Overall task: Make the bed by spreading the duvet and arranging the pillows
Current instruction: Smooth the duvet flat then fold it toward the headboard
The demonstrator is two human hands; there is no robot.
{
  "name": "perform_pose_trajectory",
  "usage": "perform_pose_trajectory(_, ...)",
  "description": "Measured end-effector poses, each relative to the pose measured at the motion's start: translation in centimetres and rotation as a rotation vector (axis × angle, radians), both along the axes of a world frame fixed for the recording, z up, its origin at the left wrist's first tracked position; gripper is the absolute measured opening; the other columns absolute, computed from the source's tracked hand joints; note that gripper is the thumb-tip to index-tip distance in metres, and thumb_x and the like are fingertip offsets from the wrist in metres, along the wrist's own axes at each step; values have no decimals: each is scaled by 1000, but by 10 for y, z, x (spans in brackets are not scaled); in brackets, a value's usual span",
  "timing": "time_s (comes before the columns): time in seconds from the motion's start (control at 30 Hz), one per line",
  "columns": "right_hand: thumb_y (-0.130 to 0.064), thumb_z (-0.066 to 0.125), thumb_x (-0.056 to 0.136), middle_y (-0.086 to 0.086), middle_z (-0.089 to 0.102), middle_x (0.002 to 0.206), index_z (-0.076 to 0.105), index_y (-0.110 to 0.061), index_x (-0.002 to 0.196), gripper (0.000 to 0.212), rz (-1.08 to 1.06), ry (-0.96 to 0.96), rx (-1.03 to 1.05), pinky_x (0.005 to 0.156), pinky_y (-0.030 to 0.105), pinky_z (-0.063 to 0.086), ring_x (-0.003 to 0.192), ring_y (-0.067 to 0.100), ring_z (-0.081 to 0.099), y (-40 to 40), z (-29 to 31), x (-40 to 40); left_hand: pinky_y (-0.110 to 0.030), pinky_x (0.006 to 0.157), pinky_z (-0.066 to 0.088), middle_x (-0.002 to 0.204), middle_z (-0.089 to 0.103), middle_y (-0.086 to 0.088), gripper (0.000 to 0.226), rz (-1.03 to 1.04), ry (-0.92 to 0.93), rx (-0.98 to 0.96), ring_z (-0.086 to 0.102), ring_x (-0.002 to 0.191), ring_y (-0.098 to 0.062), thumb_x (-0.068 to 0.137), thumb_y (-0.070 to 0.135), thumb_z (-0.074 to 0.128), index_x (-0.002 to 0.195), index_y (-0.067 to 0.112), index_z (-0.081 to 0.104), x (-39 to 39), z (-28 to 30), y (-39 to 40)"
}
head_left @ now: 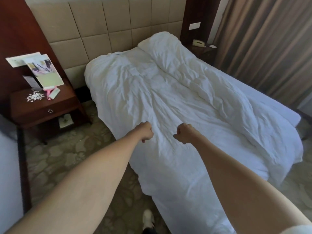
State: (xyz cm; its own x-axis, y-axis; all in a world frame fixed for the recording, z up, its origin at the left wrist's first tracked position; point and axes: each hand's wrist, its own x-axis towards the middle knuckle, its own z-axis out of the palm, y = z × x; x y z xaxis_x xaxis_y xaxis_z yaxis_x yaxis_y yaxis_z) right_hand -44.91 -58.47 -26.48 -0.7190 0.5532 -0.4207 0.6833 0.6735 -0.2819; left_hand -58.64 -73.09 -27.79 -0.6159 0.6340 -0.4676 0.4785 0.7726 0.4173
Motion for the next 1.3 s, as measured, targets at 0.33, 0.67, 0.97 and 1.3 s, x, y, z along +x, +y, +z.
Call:
perform_pose_trajectory(0.33,-27,57,90,4,69,64,62,-13,91,15,69,44,-91,76,34,58,73,19,70,24,-15,-239,-28,54,47,87,60,-12,9,-3,60,-97,64,66,-24,88,7,48,82,11,54,-234,10,-5)
perform_pose_trajectory(0.67,-26,55,89,1,69,64,62,-17,91,12,129,42,-72,68,28,52,79,19,69,57,6,-443,-28,59,49,92,65,-10,9,33,51,-43,68,68,-23,92,17,49,88,12,55,-434,17,45)
perform_pose_trajectory(0.97,-28,57,91,4,70,69,56,-18,81,15,-78,11,-35,76,33,56,78,21,71,122,-1,-584,-29,58,47,96,66,-14,18,-127,18,-47,68,65,-24,87,12,44,97,6,58,-611,-13,121)
perform_pose_trajectory(1.3,-31,59,91,1,68,66,60,-16,92,16,-348,63,-23,76,35,57,74,19,70,192,15,-702,-27,59,48,86,70,-18,16,-431,84,23,67,62,-27,88,11,42,79,10,56,-768,25,243)
